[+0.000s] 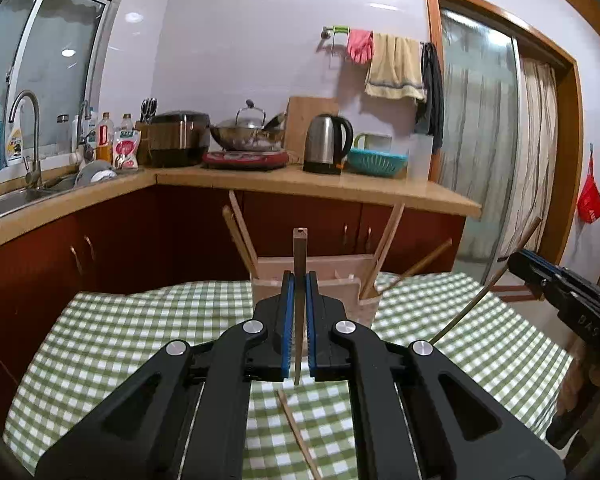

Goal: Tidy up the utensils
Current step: 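Lift both held chopsticks upright and carry them over the caddy, then lower both chopsticks into the caddy and open both grippers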

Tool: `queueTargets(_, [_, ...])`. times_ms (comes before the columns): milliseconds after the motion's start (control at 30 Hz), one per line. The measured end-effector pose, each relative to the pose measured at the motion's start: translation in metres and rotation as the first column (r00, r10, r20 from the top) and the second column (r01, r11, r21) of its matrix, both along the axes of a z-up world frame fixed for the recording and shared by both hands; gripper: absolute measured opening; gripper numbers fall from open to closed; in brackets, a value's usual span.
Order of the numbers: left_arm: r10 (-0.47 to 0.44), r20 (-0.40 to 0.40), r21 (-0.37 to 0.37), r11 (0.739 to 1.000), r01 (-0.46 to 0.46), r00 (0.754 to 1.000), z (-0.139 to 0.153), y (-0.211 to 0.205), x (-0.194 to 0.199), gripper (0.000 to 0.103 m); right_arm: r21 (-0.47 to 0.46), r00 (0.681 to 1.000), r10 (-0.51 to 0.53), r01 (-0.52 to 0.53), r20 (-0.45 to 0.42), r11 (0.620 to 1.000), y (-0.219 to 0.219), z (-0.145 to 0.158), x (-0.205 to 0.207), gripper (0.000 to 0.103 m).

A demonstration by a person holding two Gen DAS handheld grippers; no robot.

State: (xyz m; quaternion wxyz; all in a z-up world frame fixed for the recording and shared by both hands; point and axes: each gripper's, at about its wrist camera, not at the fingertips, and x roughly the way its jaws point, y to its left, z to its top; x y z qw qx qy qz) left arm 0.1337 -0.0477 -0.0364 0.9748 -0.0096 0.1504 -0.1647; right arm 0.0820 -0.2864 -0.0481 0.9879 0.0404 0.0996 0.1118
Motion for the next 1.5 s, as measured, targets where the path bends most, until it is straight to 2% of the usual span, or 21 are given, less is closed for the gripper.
queueTargets(200, [-0.007,0.061,-0.026,1.000,0.009,0.998,0.037,0.003,0.012,0.006,0.008,0.997,-0.001,0.001,0.071,1.000,-0.005,0.027,0.012,0.007])
queueTargets(433, [0.014,0.177,-0.028,1.000,-0.009,0.984,0.084,-0.003,0.030,0.006,0.030,0.988,-0.007,0.003,0.152,1.000,-0.012,0.059,0.038,0.007])
queueTargets(567, [0.026,0.194,-0.033,0.999,-0.020,0.981,0.092,-0.007,0.048,0.006,0.035,0.984,-0.007,0.001,0.181,0.999,-0.012,0.069,0.055,0.007])
queueTargets(800, [0.046,0.186,-0.021,0.999,-0.043,0.982,0.076,-0.016,0.080,0.006,0.035,0.985,0.004,-0.010,0.172,0.999,-0.006,0.059,0.087,0.007])
queueTargets(1000, [0.047,0.139,-0.001,0.999,-0.047,0.989,0.046,-0.021,0.104,0.006,0.029,0.995,0.019,-0.021,0.094,0.999,0.002,0.027,0.115,0.006])
queueTargets(1100, [0.046,0.088,0.007,0.999,-0.047,0.995,0.024,-0.020,0.115,0.006,0.028,0.998,0.019,-0.021,0.054,0.999,0.004,0.011,0.122,0.006])
queueTargets(1333, [0.061,0.042,0.013,0.998,-0.062,0.997,-0.001,-0.013,0.126,0.006,0.014,1.000,0.021,-0.021,0.006,1.000,0.010,-0.007,0.133,0.007])
queueTargets(1500, [0.063,0.061,0.031,0.997,-0.065,0.996,-0.004,-0.012,0.124,0.006,0.013,1.000,0.024,-0.024,-0.008,1.000,0.011,-0.012,0.136,0.007])
